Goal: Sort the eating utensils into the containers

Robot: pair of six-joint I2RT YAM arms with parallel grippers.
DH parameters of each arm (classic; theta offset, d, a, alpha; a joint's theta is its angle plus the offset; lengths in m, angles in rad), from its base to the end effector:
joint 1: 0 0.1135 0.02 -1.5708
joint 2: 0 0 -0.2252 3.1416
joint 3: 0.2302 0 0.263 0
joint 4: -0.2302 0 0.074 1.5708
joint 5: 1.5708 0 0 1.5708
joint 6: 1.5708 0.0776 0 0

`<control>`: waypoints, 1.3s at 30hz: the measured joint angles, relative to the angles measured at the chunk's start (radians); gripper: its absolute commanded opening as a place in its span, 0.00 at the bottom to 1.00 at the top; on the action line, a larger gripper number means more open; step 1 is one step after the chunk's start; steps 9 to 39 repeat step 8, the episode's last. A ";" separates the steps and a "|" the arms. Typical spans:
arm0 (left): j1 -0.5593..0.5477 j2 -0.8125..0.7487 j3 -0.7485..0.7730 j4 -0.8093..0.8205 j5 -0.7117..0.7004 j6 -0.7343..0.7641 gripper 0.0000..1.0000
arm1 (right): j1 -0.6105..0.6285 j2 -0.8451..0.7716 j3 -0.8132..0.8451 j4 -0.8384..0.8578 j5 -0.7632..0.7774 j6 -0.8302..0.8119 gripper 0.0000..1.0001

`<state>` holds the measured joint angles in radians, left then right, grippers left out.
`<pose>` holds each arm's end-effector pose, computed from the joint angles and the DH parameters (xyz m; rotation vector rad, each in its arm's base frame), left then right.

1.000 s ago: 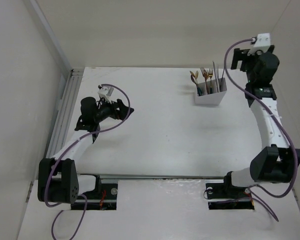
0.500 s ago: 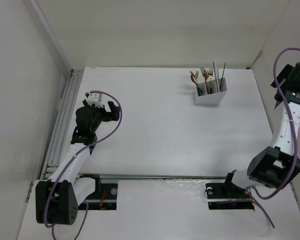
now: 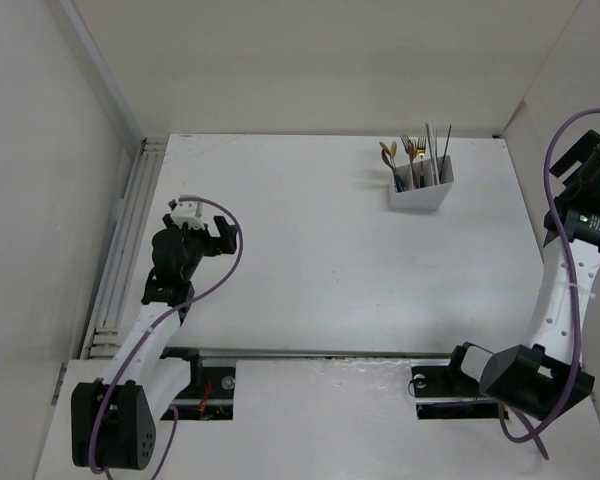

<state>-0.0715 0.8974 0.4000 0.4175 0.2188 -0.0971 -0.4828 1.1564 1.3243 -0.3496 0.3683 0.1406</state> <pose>0.2806 -0.0370 0.2081 0.1461 1.6514 -0.3087 0.2667 -0.1713 0.3951 0.7969 1.5859 -0.5707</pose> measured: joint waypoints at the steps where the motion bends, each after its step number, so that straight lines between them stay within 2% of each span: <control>1: -0.001 -0.005 -0.002 -0.002 -0.003 -0.002 0.94 | 0.000 -0.010 -0.011 0.002 0.001 0.001 1.00; 8: -0.012 -0.031 -0.012 -0.002 -0.010 -0.011 0.94 | 0.000 -0.046 -0.053 0.015 -0.002 0.014 1.00; 39: -0.012 -0.031 -0.012 -0.002 -0.010 -0.011 0.94 | 0.000 -0.046 -0.053 0.015 -0.002 0.014 1.00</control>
